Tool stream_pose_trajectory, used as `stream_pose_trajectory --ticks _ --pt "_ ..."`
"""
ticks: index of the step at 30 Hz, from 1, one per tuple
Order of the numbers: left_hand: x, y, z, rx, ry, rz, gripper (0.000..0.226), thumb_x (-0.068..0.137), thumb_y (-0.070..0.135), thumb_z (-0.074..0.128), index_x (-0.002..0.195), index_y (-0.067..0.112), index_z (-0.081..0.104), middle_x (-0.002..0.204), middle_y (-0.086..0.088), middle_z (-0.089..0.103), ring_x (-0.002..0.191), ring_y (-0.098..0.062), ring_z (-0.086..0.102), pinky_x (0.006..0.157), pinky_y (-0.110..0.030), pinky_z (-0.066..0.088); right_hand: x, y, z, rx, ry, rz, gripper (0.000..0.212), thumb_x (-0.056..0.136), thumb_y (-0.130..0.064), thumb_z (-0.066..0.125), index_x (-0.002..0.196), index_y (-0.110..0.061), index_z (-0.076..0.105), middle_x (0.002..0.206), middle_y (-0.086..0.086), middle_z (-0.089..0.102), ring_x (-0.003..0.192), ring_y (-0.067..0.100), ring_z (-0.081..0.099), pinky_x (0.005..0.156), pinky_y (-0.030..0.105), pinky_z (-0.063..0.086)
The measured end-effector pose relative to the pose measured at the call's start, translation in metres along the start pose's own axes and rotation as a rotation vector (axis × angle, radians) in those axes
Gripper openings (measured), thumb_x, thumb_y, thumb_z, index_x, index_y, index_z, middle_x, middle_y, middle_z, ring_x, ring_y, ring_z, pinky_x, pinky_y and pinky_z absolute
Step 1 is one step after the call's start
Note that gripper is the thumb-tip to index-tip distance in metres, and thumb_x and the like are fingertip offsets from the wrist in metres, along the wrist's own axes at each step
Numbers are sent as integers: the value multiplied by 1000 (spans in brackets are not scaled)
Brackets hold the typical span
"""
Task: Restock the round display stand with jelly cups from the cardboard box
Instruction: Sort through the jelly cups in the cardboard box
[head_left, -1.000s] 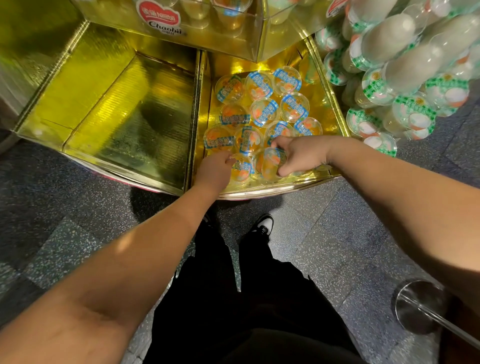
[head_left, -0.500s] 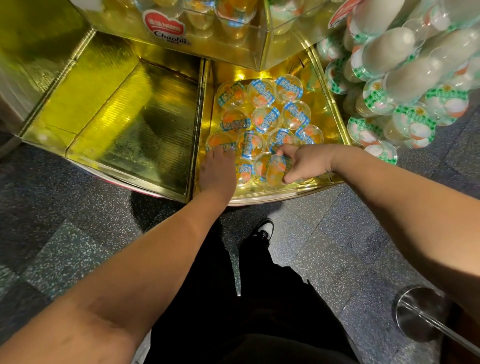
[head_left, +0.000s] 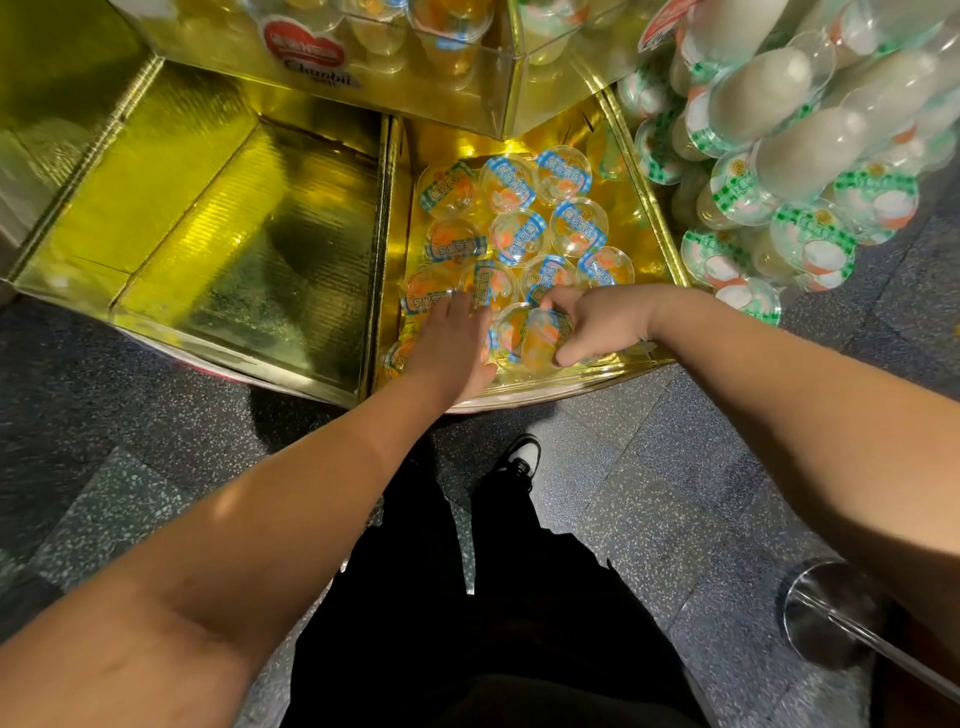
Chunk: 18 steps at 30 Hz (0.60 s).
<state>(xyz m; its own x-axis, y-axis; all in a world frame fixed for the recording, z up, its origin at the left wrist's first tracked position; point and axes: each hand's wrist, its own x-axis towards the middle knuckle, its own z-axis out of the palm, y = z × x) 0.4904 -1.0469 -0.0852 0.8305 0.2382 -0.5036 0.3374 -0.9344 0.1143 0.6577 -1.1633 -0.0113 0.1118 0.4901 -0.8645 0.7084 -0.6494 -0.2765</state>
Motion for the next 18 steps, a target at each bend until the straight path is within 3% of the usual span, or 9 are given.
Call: stream_pose_trajectory --ticks 4,7,9,11,14,18 --pt "-2 1 -5 66 -26 21 71 92 57 56 139 11 31 143 -18 32 130 -36 35 104 -40 36 1 1 4 49 12 -4 79 81 -40 71 145 -24 28 124 6 54 105 24 53 92 33 48" --pt "-21 -4 -9 0 -37 -11 59 100 45 51 146 13 33 154 -14 27 140 -36 27 109 -44 33 -4 1 6 110 85 -30 83 84 -32 70 151 -19 24 138 7 47 106 18 47 85 24 37" --pt "-39 -10 -3 -58 -29 -23 48 105 36 41 146 12 37 156 -14 26 135 -34 35 106 -42 35 -11 4 6 187 198 -45 83 84 -26 72 152 -18 24 148 7 36 110 14 44 87 20 34" --pt "-51 -14 2 -64 -54 -10 47 107 36 33 144 8 40 159 -15 25 133 -33 39 107 -41 33 -15 8 3 272 351 -47 82 80 -21 74 149 -18 30 145 7 34 122 18 45 94 21 35" --pt "-52 -13 -1 -80 -143 -29 58 106 44 22 149 6 35 162 -16 20 144 -36 28 118 -44 22 -10 16 -5 347 577 20 84 76 -21 77 148 -14 34 141 10 37 135 25 40 108 28 33" --pt "-51 -13 -7 -111 -256 -54 67 105 51 13 158 11 14 166 -11 2 150 -35 9 120 -50 8 6 18 -25 443 812 152 85 78 -29 75 150 -15 33 142 16 37 137 33 36 111 38 33"
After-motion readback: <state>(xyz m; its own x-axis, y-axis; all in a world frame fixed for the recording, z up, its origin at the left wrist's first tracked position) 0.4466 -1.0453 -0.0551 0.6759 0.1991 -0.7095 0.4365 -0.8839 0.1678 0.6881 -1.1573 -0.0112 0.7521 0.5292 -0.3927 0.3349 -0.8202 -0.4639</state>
